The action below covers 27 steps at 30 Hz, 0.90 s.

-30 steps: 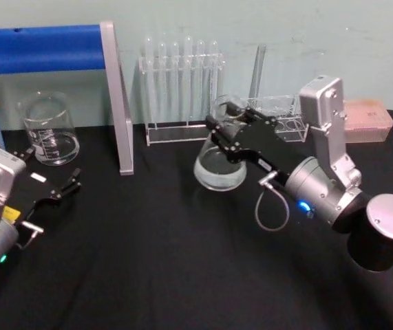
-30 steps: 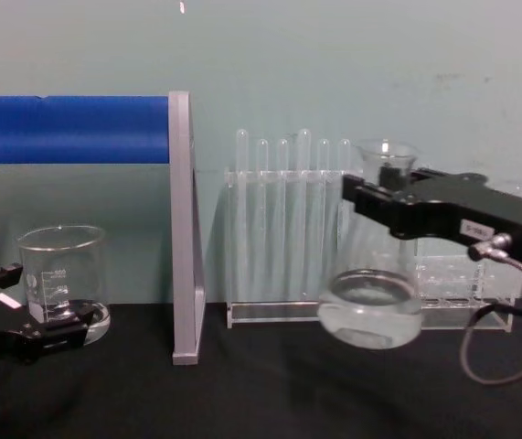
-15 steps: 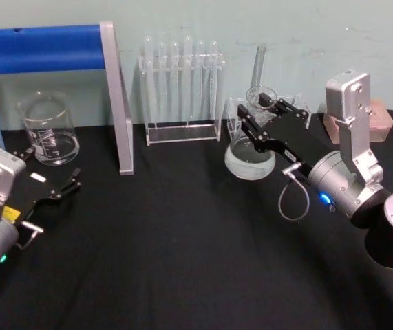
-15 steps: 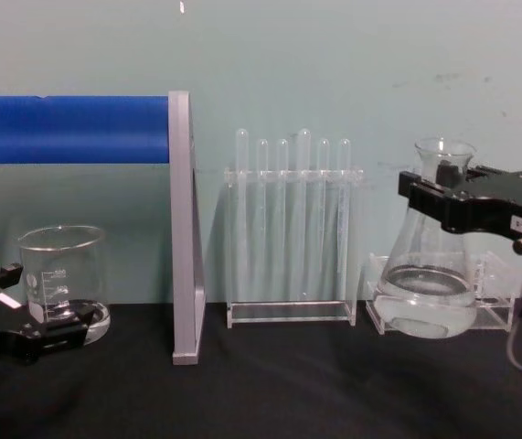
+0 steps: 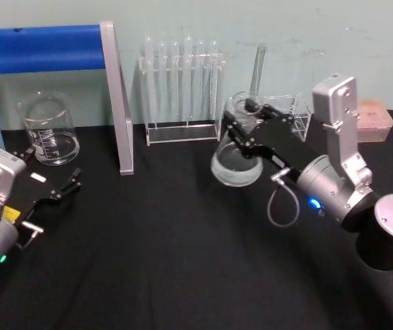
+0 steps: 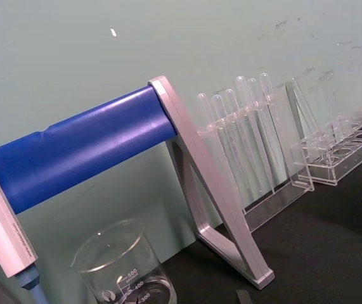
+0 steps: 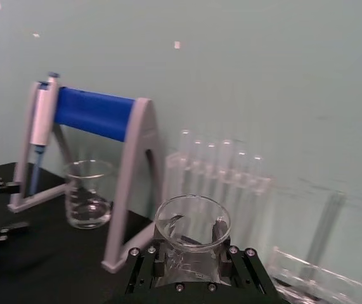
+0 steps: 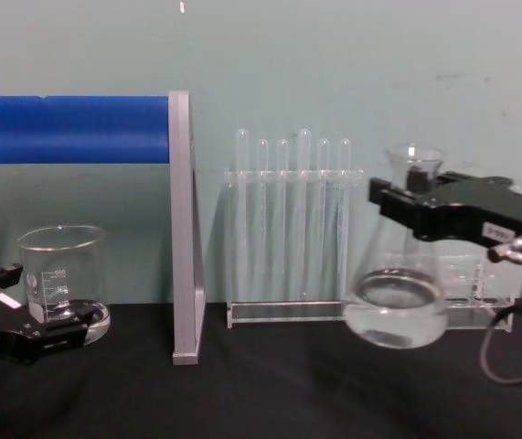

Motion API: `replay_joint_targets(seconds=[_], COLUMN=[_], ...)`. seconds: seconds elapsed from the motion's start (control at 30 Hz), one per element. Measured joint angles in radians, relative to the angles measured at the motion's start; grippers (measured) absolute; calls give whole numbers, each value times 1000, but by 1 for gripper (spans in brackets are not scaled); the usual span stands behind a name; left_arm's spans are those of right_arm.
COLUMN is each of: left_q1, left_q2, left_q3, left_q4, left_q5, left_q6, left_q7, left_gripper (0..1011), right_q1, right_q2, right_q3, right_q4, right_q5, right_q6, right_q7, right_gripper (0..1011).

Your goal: Grasp the erlenmeyer flask with one hand, shake it three times, then place it back.

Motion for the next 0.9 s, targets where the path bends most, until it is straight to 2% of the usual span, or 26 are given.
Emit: replay_joint_targets(seconds=[0.4,0.9], left_q1=[0,0], left_q2=[0,0], left_q3=[0,0], left_q4=[0,0], left_q5=[0,0], left_q6=[0,0], left_q7=[0,0], left_gripper=[1001,1001], right_q1=[3,11], right_q2=[-4,10], right_q3=[-76,-168], right_q4=[-25,-54], right_q5=[21,74], right_q6=[7,5], right_q7=[79,162], right_gripper=[450,450])
